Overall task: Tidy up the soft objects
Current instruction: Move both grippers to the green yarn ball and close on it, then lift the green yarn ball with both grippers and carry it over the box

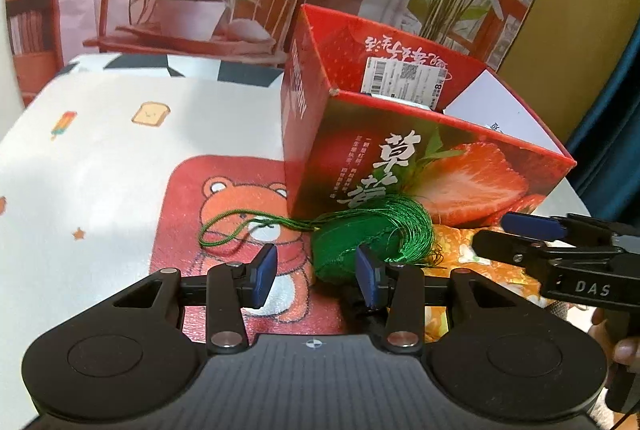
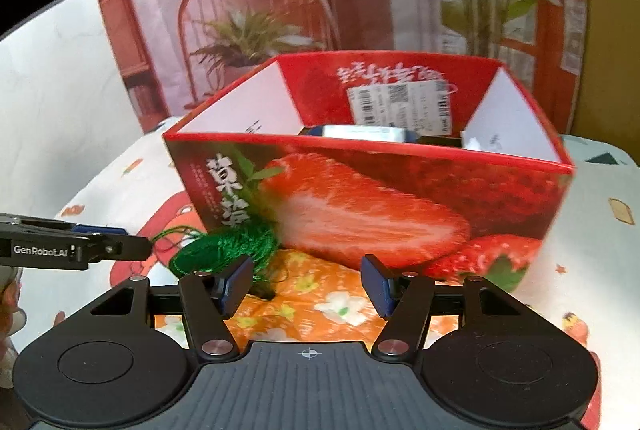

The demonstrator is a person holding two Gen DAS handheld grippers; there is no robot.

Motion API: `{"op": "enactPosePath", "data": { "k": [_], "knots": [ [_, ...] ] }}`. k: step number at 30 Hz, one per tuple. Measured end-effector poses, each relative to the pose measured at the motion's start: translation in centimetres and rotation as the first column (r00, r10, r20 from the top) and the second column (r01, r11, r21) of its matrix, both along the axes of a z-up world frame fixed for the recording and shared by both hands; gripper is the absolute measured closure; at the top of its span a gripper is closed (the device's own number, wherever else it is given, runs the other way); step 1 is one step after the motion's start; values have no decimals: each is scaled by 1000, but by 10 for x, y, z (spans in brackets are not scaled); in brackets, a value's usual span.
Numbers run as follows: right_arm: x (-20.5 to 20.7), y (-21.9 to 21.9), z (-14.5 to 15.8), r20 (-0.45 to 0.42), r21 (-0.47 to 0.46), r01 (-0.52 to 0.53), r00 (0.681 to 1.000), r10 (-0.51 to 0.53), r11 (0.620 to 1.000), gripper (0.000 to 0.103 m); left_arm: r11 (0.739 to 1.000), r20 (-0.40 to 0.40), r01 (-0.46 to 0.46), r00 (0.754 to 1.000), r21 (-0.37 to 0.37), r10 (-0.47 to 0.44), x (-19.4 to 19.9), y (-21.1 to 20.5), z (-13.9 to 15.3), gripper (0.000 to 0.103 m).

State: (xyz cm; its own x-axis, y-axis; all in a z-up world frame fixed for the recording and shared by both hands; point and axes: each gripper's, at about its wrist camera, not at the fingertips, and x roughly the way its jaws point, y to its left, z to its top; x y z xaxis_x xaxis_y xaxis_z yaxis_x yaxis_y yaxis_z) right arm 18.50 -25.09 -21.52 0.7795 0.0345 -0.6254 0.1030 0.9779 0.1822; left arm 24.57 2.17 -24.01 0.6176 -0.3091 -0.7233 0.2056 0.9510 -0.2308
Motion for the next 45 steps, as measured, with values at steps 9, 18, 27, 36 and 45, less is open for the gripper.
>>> {"op": "enactPosePath", "data": {
  "k": [9,18,27,36,45],
  "knots": [
    [40,24,-8,-43,-11,-124,991,124,992,46,994,-58,-6,998,-109,0,20,7,-13,59],
    [57,42,-22,-102,-31,-210,973,206,977,47,967,-174,-5,984,-256,-41,50,7,-38,60],
    [64,45,-31,-118,-31,-228,968,223,973,51,943,-203,-5,977,-333,-66,63,2,-49,60],
    [57,44,-27,-82,-22,-223,972,221,975,55,957,-120,52,989,-284,-90,51,-9,-21,63],
    [26,47,13,58,-35,-203,977,205,978,55,957,2,71,997,-282,-74,20,-12,25,63]
  ]
}}
